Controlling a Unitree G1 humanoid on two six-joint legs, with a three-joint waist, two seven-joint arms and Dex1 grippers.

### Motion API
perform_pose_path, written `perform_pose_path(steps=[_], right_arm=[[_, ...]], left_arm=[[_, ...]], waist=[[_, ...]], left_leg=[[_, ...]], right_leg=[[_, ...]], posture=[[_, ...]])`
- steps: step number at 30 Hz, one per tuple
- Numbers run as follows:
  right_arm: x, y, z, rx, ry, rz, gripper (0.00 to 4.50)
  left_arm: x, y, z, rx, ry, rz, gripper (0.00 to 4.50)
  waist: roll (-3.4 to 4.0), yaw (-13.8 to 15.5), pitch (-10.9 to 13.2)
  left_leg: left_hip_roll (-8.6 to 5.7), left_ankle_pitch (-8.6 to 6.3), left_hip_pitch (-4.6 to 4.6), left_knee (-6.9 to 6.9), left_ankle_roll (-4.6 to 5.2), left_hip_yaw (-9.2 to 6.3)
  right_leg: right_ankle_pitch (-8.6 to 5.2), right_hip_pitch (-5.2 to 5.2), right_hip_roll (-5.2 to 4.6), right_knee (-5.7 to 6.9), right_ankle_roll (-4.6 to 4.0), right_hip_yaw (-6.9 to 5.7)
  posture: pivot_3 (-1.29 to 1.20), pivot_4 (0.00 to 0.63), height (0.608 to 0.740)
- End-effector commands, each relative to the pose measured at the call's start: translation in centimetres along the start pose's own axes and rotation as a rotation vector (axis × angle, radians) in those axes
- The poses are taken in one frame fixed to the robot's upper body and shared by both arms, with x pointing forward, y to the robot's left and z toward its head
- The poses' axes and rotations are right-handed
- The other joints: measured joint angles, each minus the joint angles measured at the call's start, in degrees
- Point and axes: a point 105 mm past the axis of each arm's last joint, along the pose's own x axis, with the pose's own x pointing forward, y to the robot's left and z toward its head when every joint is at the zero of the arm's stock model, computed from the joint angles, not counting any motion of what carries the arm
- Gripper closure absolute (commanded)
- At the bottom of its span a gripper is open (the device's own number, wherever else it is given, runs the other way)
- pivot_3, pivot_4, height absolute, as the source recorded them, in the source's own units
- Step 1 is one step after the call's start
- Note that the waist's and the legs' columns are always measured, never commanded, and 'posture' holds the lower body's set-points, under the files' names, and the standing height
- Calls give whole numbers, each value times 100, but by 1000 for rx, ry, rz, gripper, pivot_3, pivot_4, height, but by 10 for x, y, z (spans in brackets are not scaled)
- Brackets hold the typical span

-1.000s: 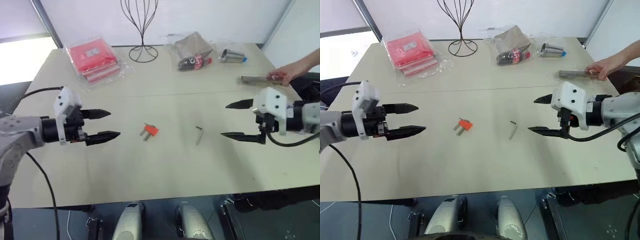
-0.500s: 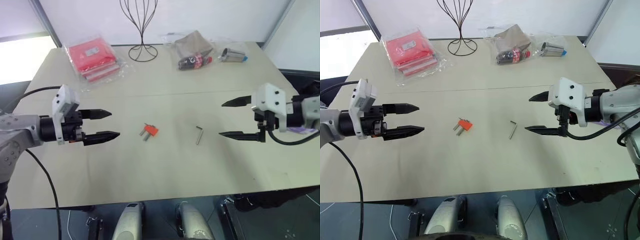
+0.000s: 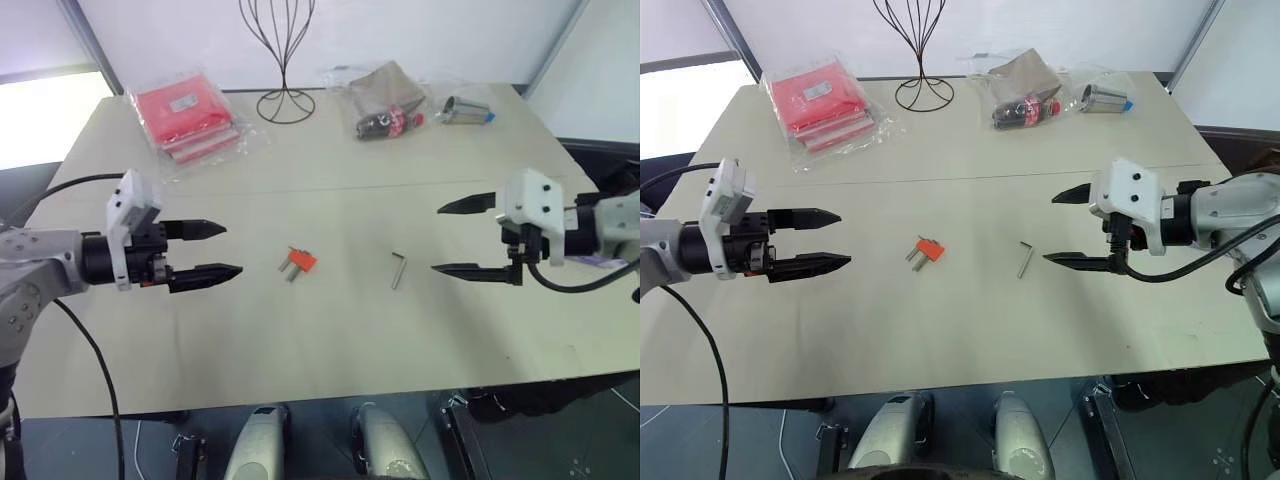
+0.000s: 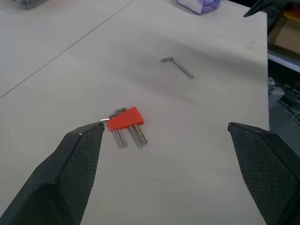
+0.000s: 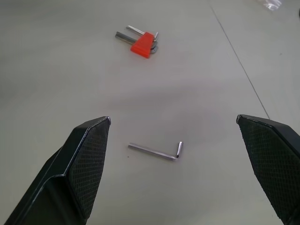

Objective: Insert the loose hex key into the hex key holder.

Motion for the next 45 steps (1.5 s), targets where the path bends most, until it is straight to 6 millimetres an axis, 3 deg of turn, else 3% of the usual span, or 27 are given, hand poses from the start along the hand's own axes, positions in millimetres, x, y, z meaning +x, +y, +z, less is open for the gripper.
perform_pose_path(steps=[1,8,15,19,37,45], right_arm=[[11,0,11,-19,-62,-20,0],[66,8,9,91,-188,-116,0],[130,29,-9,219,-211,-137,0],[154,39,-20,236,-177,-127,0],[212,37,-24,307,-171,-134,0],[222,41,-33,318,-146,-118,0]], left_arm=[[-2,-1,6,15,-39,18,75],[12,1,-13,-19,-53,78,75],[24,-6,-39,-28,-9,114,75],[25,-11,-43,-32,2,115,75],[14,-13,-44,-40,3,182,75],[12,-16,-46,-34,15,201,75]], waist=[[-1,0,-1],[-1,-13,-1],[-6,0,-4],[-6,0,-4],[-6,-33,-4],[-7,-43,-8]], left_leg=[[0,0,0,0,0,0],[7,2,-1,4,-2,-5],[4,4,0,9,-7,-6],[5,6,0,12,-10,-9],[7,8,6,11,-13,-11],[10,9,29,3,-16,-10]], right_leg=[[0,0,1,1,0,0],[2,-6,13,17,3,3],[5,-4,12,22,-1,3],[6,-6,13,29,-2,2],[8,-4,19,35,-5,0],[10,10,20,36,-9,1]], posture=[[0,150,740],[0,150,740],[0,150,740],[0,150,740],[0,150,740],[0,150,740]])
